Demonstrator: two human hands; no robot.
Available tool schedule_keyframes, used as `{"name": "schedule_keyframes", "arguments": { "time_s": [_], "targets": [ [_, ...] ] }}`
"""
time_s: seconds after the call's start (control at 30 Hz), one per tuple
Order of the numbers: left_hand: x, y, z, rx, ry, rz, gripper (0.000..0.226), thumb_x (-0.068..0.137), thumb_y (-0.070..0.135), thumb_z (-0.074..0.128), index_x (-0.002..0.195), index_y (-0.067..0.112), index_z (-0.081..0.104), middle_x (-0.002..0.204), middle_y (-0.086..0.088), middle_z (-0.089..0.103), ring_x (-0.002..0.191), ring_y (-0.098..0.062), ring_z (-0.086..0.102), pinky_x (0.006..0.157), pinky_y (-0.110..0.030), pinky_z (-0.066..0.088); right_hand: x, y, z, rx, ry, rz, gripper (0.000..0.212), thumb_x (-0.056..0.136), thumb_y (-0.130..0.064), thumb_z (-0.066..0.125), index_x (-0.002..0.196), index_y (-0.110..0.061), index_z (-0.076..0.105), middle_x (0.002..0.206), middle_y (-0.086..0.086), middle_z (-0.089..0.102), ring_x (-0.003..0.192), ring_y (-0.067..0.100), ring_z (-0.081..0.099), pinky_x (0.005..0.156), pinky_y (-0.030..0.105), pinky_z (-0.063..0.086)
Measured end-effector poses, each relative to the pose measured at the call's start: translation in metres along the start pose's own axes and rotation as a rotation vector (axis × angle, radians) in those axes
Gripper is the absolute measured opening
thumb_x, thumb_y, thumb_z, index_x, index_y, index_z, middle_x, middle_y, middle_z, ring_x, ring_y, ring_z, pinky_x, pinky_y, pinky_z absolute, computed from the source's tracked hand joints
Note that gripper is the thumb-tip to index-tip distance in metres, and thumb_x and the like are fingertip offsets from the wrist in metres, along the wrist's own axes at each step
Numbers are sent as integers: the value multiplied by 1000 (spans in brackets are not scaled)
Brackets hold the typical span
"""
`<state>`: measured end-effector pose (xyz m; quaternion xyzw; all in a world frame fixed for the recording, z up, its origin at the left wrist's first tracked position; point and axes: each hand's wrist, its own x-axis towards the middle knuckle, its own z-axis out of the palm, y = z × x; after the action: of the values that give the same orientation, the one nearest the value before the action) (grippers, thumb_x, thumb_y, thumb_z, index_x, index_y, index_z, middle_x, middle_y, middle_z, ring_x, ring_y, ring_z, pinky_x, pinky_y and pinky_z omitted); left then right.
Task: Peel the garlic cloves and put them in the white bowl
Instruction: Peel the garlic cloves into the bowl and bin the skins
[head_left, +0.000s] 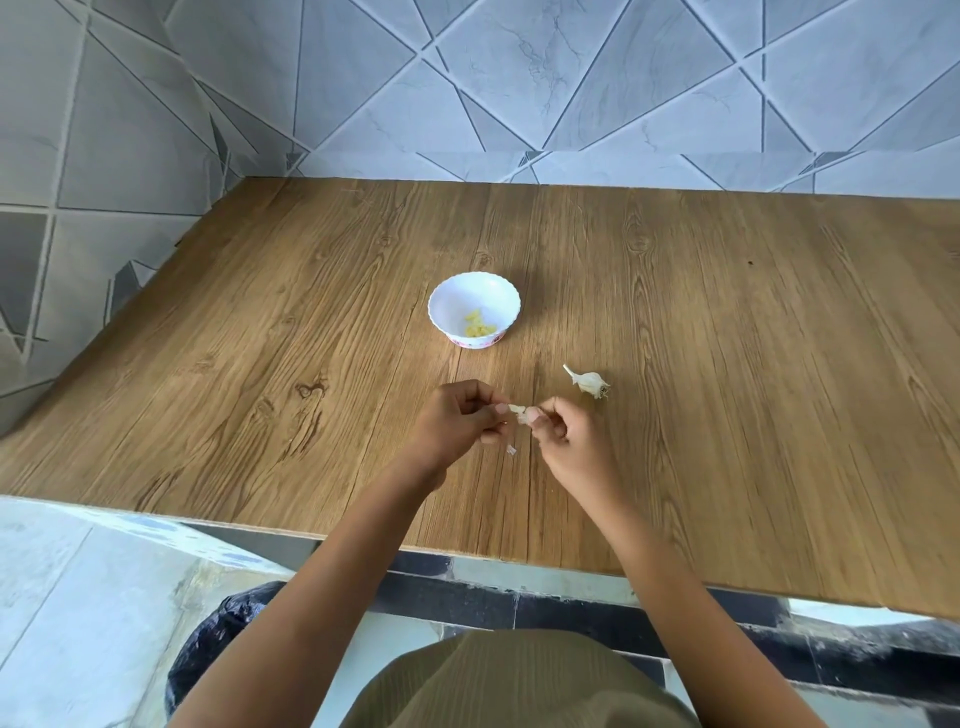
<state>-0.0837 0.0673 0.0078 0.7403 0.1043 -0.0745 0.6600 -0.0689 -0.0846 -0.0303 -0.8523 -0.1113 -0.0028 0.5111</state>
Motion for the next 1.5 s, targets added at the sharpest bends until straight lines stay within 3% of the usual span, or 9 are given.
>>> {"name": "schedule_keyframes", "arguments": {
  "time_s": [0.07,0.2,0.3,0.43,0.57,1.03,1.27,1.37,1.5],
  "targets": [
    [0,0,-2,-2,-2,11,5,90,-1,59,90,-2,64,68,-7,66,56,-7,59,55,-16,48,0,4,3,-63,54,-90,15,87,-15,66,76,-4,65,65,-2,63,55,16,56,53,32,46],
    [-2,-1,-5,23,18,50,6,87,-3,61,91,-4,65,69,-7,66,56,-7,59,56,-16,48,1,6,5,-106,85,-164,14,76,-9,76,70,-8,64,66,-7,62,57,8,56,54,26,49],
    [-2,-1,-5,63,36,87,10,85,-7,61,86,2,67,71,-9,66,60,-8,61,59,-17,50,4,7,4,-54,66,-161,5,82,-4,70,80,-8,68,74,-8,65,63,4,59,58,19,49],
    [1,-4,-5,112,59,122,13,81,-7,64,82,6,68,72,-9,67,68,-18,62,68,-29,53,4,-2,-1,168,-43,10,13,91,-3,57,90,-10,68,83,-8,67,69,-2,61,63,15,50],
    [1,-3,-3,215,72,202,15,80,-3,67,81,11,69,72,-4,68,67,-11,61,68,-26,51,5,-12,-6,454,-109,155,7,89,-10,62,85,-14,67,72,-1,66,63,4,59,57,17,48],
    [1,1,-4,-24,-80,105,5,89,4,61,86,5,64,81,-12,67,75,-15,64,69,-23,54,5,-16,-11,757,-140,371,11,89,-5,59,85,-8,69,69,0,68,60,7,60,57,16,49],
    [-2,1,-1,20,-46,146,4,89,2,61,88,2,65,73,-8,65,65,-7,61,61,-17,50,3,-17,-8,665,-90,339,13,91,-8,59,81,-10,67,65,-1,63,57,6,56,53,17,46],
    [-3,2,3,-42,-20,79,4,89,4,62,88,5,66,77,-10,67,65,-8,63,60,-16,51,2,-13,-4,413,-2,185,12,93,-12,57,83,-12,63,70,-1,63,59,3,58,55,22,48],
    [-5,3,6,-141,-3,26,5,89,4,61,89,1,65,74,-7,67,60,-4,63,56,-14,49,1,-9,2,238,32,38,10,93,-15,57,85,-13,62,72,1,63,67,25,61,60,36,49]
  ]
}}
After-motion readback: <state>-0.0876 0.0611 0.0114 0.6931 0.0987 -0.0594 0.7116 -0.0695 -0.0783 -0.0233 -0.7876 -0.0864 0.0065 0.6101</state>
